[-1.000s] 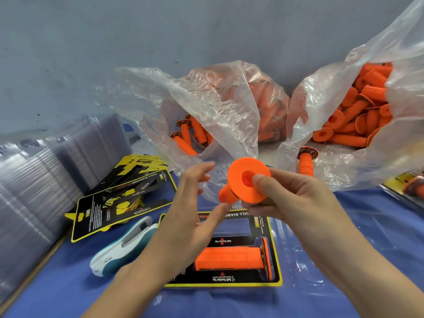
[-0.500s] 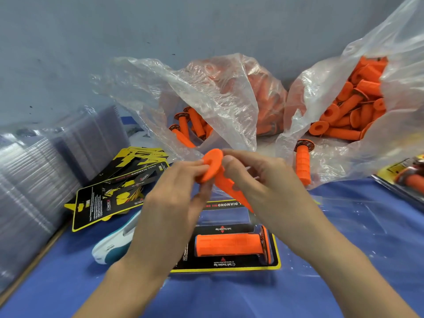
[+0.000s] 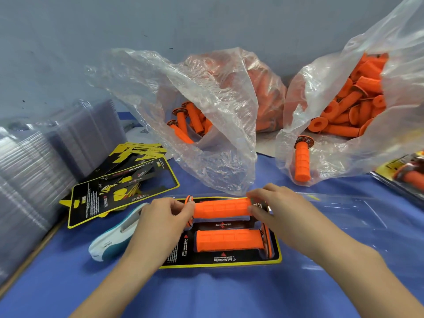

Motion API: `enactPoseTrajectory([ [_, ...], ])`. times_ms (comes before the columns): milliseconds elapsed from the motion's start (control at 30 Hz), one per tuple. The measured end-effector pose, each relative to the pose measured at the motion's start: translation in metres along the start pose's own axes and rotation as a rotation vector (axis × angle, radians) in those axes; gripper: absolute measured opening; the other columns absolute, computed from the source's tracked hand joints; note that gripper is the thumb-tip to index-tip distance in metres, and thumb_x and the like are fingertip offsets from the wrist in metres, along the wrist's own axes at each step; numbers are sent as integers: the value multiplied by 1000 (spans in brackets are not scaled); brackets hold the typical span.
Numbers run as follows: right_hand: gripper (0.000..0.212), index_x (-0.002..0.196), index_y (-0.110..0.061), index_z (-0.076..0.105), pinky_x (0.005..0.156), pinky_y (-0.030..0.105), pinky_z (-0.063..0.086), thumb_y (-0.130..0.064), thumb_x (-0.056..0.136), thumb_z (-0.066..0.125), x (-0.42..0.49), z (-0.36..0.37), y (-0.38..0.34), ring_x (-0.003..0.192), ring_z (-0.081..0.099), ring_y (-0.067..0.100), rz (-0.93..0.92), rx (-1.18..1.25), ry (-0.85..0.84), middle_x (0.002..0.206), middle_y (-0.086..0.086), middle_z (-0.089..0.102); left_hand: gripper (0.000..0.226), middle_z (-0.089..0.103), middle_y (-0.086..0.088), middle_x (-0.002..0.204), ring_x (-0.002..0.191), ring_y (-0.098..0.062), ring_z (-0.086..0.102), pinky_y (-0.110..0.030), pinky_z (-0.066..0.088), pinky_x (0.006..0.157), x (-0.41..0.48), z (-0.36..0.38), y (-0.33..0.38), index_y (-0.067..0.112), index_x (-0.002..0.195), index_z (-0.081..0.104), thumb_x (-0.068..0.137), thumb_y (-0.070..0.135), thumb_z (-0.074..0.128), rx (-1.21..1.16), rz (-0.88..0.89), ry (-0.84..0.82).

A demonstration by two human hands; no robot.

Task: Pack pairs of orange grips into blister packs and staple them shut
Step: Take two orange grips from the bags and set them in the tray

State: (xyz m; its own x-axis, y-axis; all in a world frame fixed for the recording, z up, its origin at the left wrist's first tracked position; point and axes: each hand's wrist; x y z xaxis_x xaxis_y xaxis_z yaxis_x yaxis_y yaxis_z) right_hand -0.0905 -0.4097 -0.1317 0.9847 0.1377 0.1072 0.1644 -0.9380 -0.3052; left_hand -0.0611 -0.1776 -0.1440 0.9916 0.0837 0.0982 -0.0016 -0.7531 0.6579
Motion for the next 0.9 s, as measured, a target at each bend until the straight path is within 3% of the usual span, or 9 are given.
enactPoseTrajectory([
  [133, 35, 135, -36, 52, 91, 37, 45, -44, 102, 42, 2, 4, 0, 113, 53, 20, -8, -2, -14, 119, -8, 57, 48, 65, 22, 56, 62, 1, 59, -23, 35, 53, 1, 1, -1, 23, 61, 67, 92, 57, 52, 130, 24, 60],
  [200, 35, 135, -37, 51, 92, 37, 44, -44, 102, 42, 1, 6, -1, 114, 53, 20, -10, -16, -25, 119, -7, 57, 48, 67, 13, 59, 66, 3, 58, -20, 34, 52, 2, 1, -3, 22, 63, 66, 92, 57, 52, 140, 43, 94],
  [333, 34, 134, -40, 51, 84, 35, 40, -45, 102, 38, 0, 5, -2, 111, 55, 21, -9, -47, -23, 116, -7, 57, 43, 53, 9, 81, 71, 2, 47, -23, 26, 54, 3, 3, -6, 23, 66, 63, 93, 54, 51, 236, 48, 86],
  [433, 33, 128, -38, 57, 76, 33, 33, -46, 103, 36, -1, 4, -3, 105, 56, 22, 7, -84, -44, 109, -6, 58, 41, 51, 8, 81, 72, -5, 49, -28, 29, 58, 2, 4, -6, 23, 67, 59, 94, 52, 48, 292, 49, 68],
  [633, 37, 96, -25, 66, 78, 36, 40, -39, 103, 32, -1, 3, -5, 93, 55, 23, 22, -139, -106, 102, -1, 56, 39, 58, 4, 68, 75, -14, 52, -36, 36, 59, 0, 0, -4, 20, 70, 55, 94, 50, 45, 329, 30, 67],
  [900, 35, 98, -19, 63, 90, 38, 43, -34, 105, 32, -6, 1, -3, 101, 53, 25, 44, -70, -108, 105, 3, 59, 37, 56, 6, 66, 74, -19, 53, -37, 35, 61, -2, 0, -3, 21, 72, 49, 95, 50, 46, 261, 35, 90],
])
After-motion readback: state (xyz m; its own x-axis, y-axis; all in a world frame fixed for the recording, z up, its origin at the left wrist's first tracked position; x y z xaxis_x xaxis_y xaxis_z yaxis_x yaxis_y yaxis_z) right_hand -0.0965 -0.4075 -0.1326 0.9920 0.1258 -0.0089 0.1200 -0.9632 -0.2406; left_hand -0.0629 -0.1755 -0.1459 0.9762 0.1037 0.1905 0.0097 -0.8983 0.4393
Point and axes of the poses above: each hand's wrist, its own x-axis towards the middle knuckle, its own z-axis out of the palm, y = z × x
